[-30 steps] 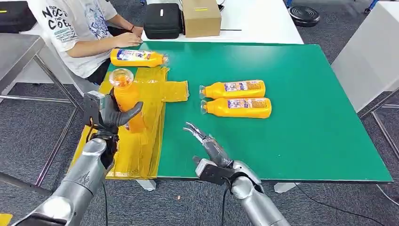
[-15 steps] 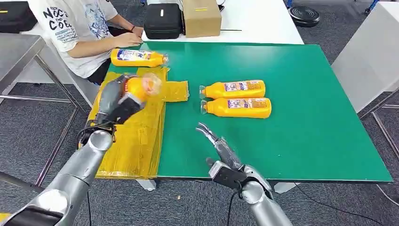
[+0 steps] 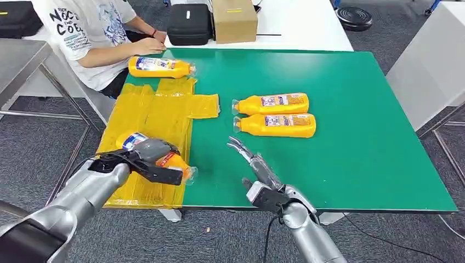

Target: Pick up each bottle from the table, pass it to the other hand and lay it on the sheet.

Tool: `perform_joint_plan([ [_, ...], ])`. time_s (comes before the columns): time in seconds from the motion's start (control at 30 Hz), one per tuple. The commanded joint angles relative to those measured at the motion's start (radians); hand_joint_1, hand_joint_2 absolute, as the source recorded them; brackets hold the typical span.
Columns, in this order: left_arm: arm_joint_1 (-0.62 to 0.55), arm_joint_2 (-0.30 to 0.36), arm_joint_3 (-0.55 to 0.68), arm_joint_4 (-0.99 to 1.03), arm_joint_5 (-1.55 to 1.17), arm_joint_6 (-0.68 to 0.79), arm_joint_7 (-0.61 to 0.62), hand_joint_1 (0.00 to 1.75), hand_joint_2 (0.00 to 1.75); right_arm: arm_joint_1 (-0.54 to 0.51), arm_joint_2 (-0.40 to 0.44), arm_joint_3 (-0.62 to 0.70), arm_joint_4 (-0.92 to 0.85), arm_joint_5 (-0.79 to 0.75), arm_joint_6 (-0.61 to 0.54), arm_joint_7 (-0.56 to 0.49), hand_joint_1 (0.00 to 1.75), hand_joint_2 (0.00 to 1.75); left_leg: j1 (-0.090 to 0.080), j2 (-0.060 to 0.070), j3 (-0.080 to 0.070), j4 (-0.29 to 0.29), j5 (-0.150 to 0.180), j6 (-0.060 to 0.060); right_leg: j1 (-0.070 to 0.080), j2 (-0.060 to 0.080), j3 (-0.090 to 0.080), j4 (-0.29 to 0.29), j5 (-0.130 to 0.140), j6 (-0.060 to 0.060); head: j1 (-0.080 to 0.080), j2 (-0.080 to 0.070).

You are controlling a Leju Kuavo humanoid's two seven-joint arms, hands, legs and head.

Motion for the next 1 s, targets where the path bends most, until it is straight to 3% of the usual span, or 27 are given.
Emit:
perform_joint_plan([
  [0.03, -0.078, -0.009, -0.077, 0.175, 0.046, -0.031, 0.039, 1.75, 1.75, -0.042, -0.012, 0.008, 0.074, -0.001, 0.000, -0.002, 0.00, 0.00, 0.000, 0.003, 0.005, 0.000, -0.002, -0.001, 0.000, 0.002, 0.005, -0.001, -0.001, -0.001, 0.000, 0.000],
  [0.77, -0.040, -0.042, -0.030, 0.195, 0.096, 0.042, 0.098, 1.75, 1.75, -0.031, -0.016, -0.002, 0.068, -0.003, -0.019, 0.003, 0.00, 0.00, 0.000, 0.003, 0.010, -0.001, -0.004, -0.002, 0.001, 0.001, 0.009, -0.001, -0.003, -0.001, 0.000, 0.000],
  [0.8, -0.037, -0.042, -0.030, 0.195, 0.096, 0.045, 0.097, 1.47, 1.75, -0.032, -0.016, -0.002, 0.068, -0.003, -0.019, 0.003, 0.00, 0.00, 0.000, 0.002, 0.005, -0.001, -0.002, -0.001, 0.000, 0.001, 0.005, -0.001, -0.001, -0.001, 0.000, 0.000],
  [0.83, -0.032, -0.042, -0.028, 0.199, 0.099, 0.040, 0.098, 1.34, 1.75, -0.035, -0.017, -0.001, 0.073, -0.004, -0.020, 0.003, 0.00, 0.00, 0.000, 0.002, 0.008, -0.001, -0.002, -0.002, 0.000, 0.001, 0.007, -0.001, -0.002, -0.001, 0.000, 0.000],
  [0.87, -0.028, -0.042, -0.026, 0.198, 0.100, 0.044, 0.098, 0.72, 1.75, -0.036, -0.018, 0.000, 0.075, -0.005, -0.019, 0.003, 0.00, 0.00, 0.000, 0.003, 0.008, -0.001, -0.003, -0.002, 0.000, 0.002, 0.008, -0.001, -0.002, -0.001, 0.000, 0.000],
  [0.93, -0.022, -0.041, -0.023, 0.199, 0.105, 0.039, 0.094, 0.14, 1.75, -0.035, -0.020, 0.002, 0.080, -0.007, -0.019, 0.002, 0.00, 0.00, 0.000, 0.002, 0.006, -0.001, -0.002, -0.001, 0.000, 0.001, 0.005, -0.001, -0.001, -0.001, 0.000, 0.000],
  [1.0, -0.021, -0.036, -0.026, 0.197, 0.104, 0.034, 0.085, 0.02, 1.75, -0.033, -0.020, 0.004, 0.082, -0.010, -0.020, 0.000, 0.00, 0.00, 0.000, 0.002, 0.006, -0.001, -0.001, -0.001, 0.000, 0.001, 0.005, -0.001, -0.001, -0.001, 0.000, 0.000],
])
